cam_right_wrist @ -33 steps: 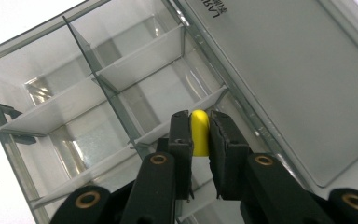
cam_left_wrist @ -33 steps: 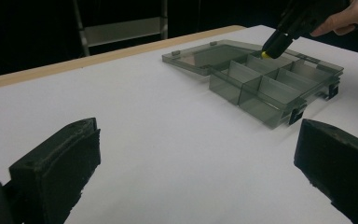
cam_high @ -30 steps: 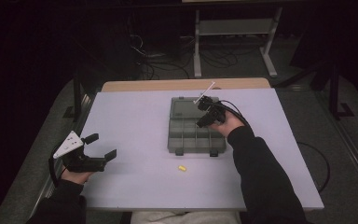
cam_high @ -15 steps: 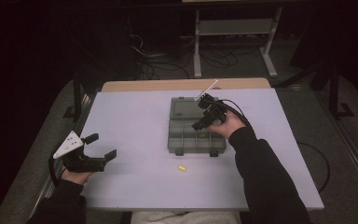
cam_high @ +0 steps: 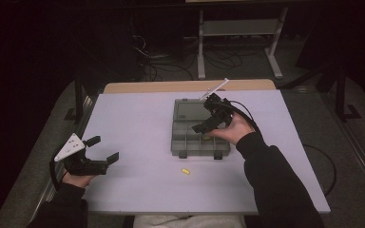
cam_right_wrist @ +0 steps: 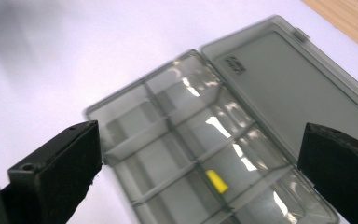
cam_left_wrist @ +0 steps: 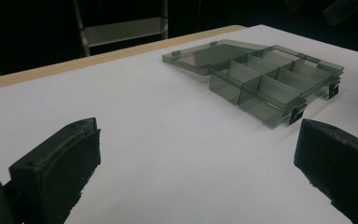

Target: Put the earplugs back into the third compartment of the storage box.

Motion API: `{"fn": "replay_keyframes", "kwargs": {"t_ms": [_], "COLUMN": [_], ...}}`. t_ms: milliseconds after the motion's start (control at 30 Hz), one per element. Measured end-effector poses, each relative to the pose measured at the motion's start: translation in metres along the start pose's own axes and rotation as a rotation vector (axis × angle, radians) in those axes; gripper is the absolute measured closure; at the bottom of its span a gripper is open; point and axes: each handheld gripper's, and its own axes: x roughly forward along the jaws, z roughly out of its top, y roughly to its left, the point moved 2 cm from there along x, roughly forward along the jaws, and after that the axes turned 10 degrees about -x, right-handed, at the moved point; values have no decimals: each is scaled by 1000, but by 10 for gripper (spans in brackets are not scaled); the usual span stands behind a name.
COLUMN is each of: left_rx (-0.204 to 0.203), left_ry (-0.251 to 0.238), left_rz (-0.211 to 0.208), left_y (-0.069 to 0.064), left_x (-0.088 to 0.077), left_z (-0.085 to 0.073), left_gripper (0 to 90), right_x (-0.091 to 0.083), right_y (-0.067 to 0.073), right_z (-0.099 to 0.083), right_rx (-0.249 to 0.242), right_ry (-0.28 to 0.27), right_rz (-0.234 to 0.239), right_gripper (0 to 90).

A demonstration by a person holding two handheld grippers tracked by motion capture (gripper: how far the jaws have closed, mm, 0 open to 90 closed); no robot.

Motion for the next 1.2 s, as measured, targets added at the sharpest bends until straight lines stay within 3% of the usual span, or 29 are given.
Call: {"fn": "replay_keyframes", "kwargs": {"t_ms": [133, 167, 267, 533, 1200], "left_rx": [2, 0, 4, 1, 3], "left_ry": [-1, -2, 0, -6, -2], "left_rz": [3, 3, 2, 2, 1], "left_y": [0, 0, 0, 0, 0], "left_x": [0, 0, 0, -1, -1], "left_z": [0, 0, 0, 0, 0], "left_gripper": [0, 0, 0, 0, 0], "right_x": [-3, -4, -3, 8, 34], "right_y": [10, 20, 32, 57, 91], "right_z": [3, 5, 7, 7, -11], "right_rx": [-39, -78, -112, -175, -232], "right_ry": [0, 10, 8, 40, 91], "right_rz": [13, 16, 35, 58, 120], "right_gripper": [0, 0, 0, 0, 0]}}
